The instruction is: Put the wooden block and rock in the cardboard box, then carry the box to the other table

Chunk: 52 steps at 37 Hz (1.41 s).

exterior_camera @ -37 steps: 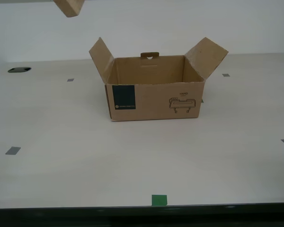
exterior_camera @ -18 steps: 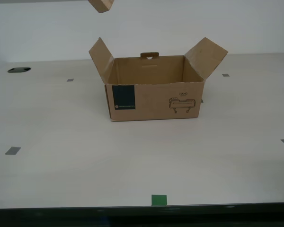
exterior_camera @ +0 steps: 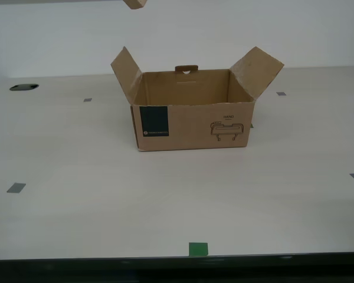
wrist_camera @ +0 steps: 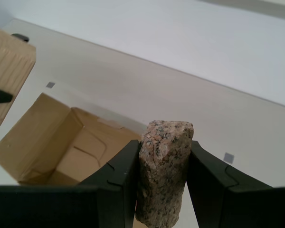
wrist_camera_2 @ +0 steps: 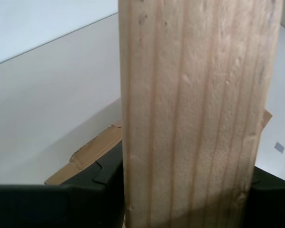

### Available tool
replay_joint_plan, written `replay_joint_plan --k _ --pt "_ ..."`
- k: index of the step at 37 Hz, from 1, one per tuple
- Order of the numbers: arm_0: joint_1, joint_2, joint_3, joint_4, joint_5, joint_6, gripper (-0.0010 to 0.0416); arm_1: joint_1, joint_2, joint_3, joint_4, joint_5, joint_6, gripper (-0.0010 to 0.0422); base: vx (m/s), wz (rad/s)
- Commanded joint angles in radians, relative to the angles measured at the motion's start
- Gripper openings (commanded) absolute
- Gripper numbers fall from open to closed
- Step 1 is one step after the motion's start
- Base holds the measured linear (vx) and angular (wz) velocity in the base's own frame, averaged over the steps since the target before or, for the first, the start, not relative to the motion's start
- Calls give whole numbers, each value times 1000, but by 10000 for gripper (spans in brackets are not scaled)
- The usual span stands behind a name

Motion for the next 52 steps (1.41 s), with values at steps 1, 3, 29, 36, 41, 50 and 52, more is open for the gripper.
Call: replay_joint_plan --k 1,3,29,36,41,50,52 --pt "4 -24 -51 31 -35 2 -1 -4 -1 0 3 8 11 -1 0 0" --pt "7 -40 -86 59 -53 3 -1 -7 -1 -1 4 8 13 -1 0 0" --pt "57 -72 -473 467 -172 10 -1 -22 -3 -41 22 8 49 -1 0 0" --pt "64 -72 -568 568 -205 12 -1 -22 -9 -115 95 58 40 -1 0 0" --pt "68 -72 -615 613 -213 14 -1 -23 -15 -188 185 87 19 -1 0 0" --pt "79 -66 -681 702 -216 15 -1 -38 -26 -311 308 89 5 -1 0 0" --pt "84 -63 -698 732 -216 15 -1 -42 -26 -341 341 89 2 -1 0 0"
